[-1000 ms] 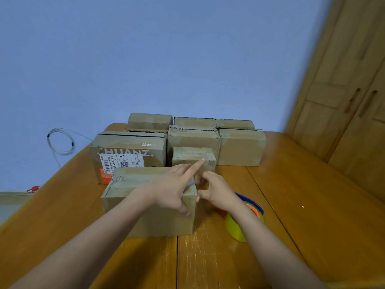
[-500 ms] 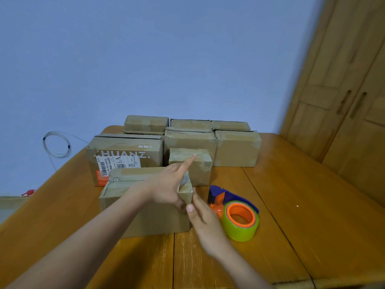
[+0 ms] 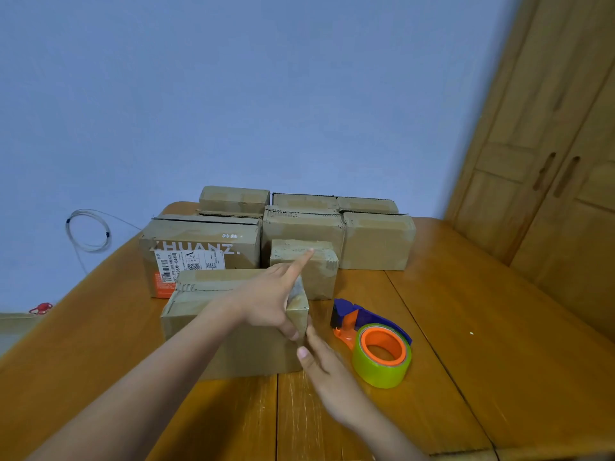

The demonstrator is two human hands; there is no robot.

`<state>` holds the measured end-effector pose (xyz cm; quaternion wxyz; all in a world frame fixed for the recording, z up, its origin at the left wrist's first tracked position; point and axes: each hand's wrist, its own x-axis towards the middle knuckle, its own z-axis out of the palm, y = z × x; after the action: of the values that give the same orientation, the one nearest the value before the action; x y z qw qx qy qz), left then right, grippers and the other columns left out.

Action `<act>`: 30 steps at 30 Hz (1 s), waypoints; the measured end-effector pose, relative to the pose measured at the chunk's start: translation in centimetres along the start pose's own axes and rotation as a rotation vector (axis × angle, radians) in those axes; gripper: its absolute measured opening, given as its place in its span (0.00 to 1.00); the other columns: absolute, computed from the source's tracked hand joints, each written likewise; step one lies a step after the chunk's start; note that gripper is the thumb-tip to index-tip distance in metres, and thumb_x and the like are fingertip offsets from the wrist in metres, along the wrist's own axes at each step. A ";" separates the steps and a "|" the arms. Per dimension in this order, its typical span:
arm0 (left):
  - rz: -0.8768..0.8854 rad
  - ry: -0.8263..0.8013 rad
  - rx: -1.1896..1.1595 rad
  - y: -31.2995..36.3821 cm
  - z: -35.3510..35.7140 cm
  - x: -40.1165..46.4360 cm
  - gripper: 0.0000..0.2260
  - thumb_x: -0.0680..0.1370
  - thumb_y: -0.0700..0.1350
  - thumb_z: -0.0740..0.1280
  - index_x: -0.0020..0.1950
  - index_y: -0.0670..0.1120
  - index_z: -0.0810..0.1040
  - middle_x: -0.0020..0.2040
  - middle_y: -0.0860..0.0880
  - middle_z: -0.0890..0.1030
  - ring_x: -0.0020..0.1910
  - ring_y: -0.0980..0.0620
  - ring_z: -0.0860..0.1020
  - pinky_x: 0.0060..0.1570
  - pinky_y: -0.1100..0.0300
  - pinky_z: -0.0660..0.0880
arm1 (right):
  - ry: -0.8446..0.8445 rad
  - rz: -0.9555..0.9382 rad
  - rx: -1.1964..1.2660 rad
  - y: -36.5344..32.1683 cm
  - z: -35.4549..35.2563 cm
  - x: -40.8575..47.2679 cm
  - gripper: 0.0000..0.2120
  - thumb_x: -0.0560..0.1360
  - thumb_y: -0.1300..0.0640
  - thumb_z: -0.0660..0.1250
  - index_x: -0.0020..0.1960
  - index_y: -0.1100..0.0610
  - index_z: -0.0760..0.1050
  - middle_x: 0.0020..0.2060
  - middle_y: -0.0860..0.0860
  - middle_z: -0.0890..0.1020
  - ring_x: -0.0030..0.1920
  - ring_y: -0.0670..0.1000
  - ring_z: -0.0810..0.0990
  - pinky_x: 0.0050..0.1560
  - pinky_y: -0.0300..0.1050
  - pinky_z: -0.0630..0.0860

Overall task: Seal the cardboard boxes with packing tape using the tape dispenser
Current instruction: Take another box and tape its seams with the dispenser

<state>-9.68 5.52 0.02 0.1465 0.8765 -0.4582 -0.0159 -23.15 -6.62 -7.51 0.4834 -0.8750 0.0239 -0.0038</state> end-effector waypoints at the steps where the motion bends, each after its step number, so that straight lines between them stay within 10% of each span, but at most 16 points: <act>1: -0.001 -0.001 0.000 0.0 0.0 0.0 0.63 0.63 0.54 0.79 0.75 0.54 0.30 0.78 0.44 0.56 0.76 0.48 0.57 0.71 0.56 0.59 | 0.004 -0.005 -0.006 0.1 -0.3 0.1 0.42 0.69 0.26 0.48 0.77 0.45 0.45 0.76 0.42 0.54 0.75 0.44 0.52 0.71 0.40 0.53; 5: 0.003 -0.019 -0.017 0.2 -0.3 -0.2 0.62 0.63 0.54 0.79 0.75 0.55 0.30 0.79 0.45 0.54 0.76 0.48 0.56 0.72 0.55 0.58 | 0.069 -0.045 0.035 0.1 -2.1 0.8 0.54 0.57 0.16 0.48 0.75 0.46 0.57 0.71 0.40 0.63 0.72 0.42 0.61 0.71 0.42 0.60; 10: 0.023 -0.108 -0.263 -0.1 -1.5 -1.4 0.56 0.68 0.51 0.78 0.77 0.56 0.36 0.79 0.48 0.54 0.76 0.51 0.57 0.72 0.58 0.58 | 0.271 -0.131 0.140 -1.3 -5.6 1.9 0.30 0.72 0.36 0.55 0.70 0.47 0.66 0.65 0.45 0.75 0.65 0.44 0.73 0.63 0.38 0.70; 15: 0.045 -0.175 -0.586 -0.5 -2.4 -2.3 0.42 0.68 0.55 0.71 0.77 0.56 0.53 0.71 0.60 0.65 0.61 0.78 0.63 0.58 0.77 0.60 | 0.335 -0.210 0.086 -3.0 -7.3 3.2 0.23 0.75 0.40 0.55 0.64 0.49 0.74 0.55 0.42 0.81 0.53 0.39 0.79 0.59 0.46 0.75; 19: 0.012 -0.125 -0.768 -0.4 -2.3 -2.5 0.33 0.71 0.45 0.67 0.75 0.53 0.61 0.67 0.49 0.75 0.66 0.61 0.72 0.60 0.70 0.69 | 0.294 -0.307 -0.008 -4.4 -7.2 4.4 0.11 0.80 0.51 0.59 0.60 0.48 0.75 0.53 0.41 0.80 0.54 0.40 0.78 0.55 0.34 0.73; 25: -0.100 0.318 -0.287 -0.4 -2.5 -4.9 0.22 0.80 0.52 0.62 0.74 0.50 0.66 0.69 0.50 0.74 0.65 0.55 0.73 0.59 0.70 0.69 | 0.210 -0.381 -0.264 -5.3 -6.9 6.5 0.14 0.81 0.55 0.60 0.65 0.53 0.76 0.60 0.46 0.78 0.60 0.45 0.75 0.61 0.44 0.73; 30: -0.401 0.193 0.112 1.8 -0.7 -7.2 0.49 0.64 0.74 0.37 0.78 0.48 0.58 0.78 0.48 0.59 0.77 0.50 0.55 0.75 0.51 0.49 | -0.073 -0.446 -0.613 -6.2 -6.1 7.9 0.21 0.81 0.55 0.57 0.74 0.50 0.64 0.73 0.44 0.65 0.73 0.43 0.60 0.73 0.42 0.57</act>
<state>-15.15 10.56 0.39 0.1346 0.9543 -0.2588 0.0645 -15.24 -8.86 0.88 0.1869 -0.9624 -0.1841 -0.0705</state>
